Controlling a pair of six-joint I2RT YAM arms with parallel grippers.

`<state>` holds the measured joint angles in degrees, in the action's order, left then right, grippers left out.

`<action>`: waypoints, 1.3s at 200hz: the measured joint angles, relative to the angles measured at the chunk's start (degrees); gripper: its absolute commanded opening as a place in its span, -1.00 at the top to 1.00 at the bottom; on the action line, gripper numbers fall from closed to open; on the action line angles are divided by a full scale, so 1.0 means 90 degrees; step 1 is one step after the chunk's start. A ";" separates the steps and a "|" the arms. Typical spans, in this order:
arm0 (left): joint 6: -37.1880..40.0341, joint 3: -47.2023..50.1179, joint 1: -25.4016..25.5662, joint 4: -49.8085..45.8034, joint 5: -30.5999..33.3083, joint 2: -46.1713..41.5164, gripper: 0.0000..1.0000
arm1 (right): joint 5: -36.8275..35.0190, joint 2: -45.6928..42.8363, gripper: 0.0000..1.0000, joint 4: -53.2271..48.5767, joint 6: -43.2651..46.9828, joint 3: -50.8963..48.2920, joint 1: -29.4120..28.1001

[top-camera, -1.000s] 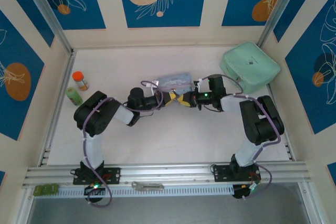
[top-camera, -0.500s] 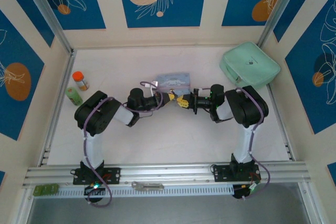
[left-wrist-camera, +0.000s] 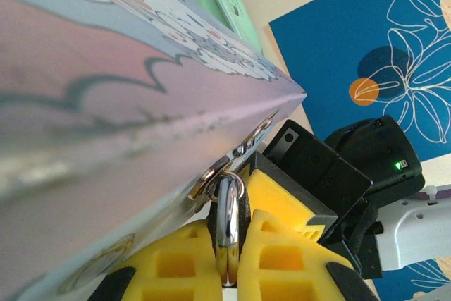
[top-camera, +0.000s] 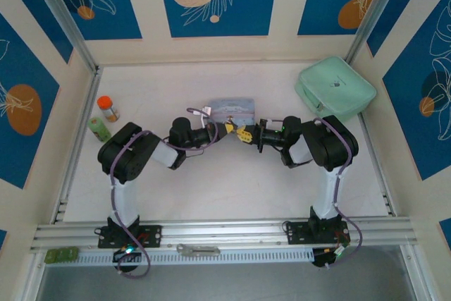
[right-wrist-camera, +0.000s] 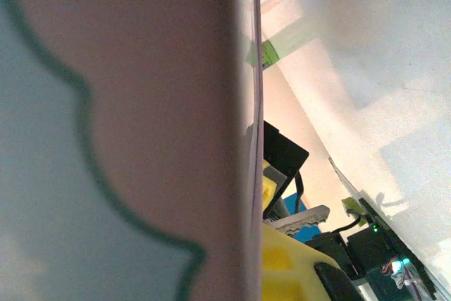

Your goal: Unlock a padlock with a key

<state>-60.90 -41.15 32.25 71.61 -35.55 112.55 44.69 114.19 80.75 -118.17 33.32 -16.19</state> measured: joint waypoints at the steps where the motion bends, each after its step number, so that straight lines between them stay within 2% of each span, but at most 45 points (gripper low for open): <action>1: 0.0002 0.0000 0.0000 0.0000 0.0000 0.0000 1.00 | -0.0010 0.0000 1.00 0.0005 0.0002 0.0000 -0.0002; 101: 0.0002 -0.0005 -0.0061 -0.0010 -0.0053 0.0000 1.00 | -0.0182 0.0063 1.00 0.0124 -0.0068 -0.0010 -0.0080; 149: 0.0797 -0.0015 -0.0155 -0.0068 -0.0306 -0.0097 1.00 | -0.0294 0.0041 1.00 0.0214 -0.0068 -0.0007 -0.0165; 230: 0.1095 -0.0542 -0.0323 -0.0056 -0.0709 -0.0131 1.00 | 0.0583 -0.0032 1.00 0.0163 -0.0066 0.0704 0.0160; 260: 0.1090 -0.0515 -0.0270 0.0002 -0.0777 -0.0138 1.00 | 0.0850 -0.0522 0.78 -0.0918 -0.0036 0.0702 0.0270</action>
<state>-51.09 -45.78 29.82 71.64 -42.54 111.31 52.34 109.49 72.49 -118.50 39.64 -13.76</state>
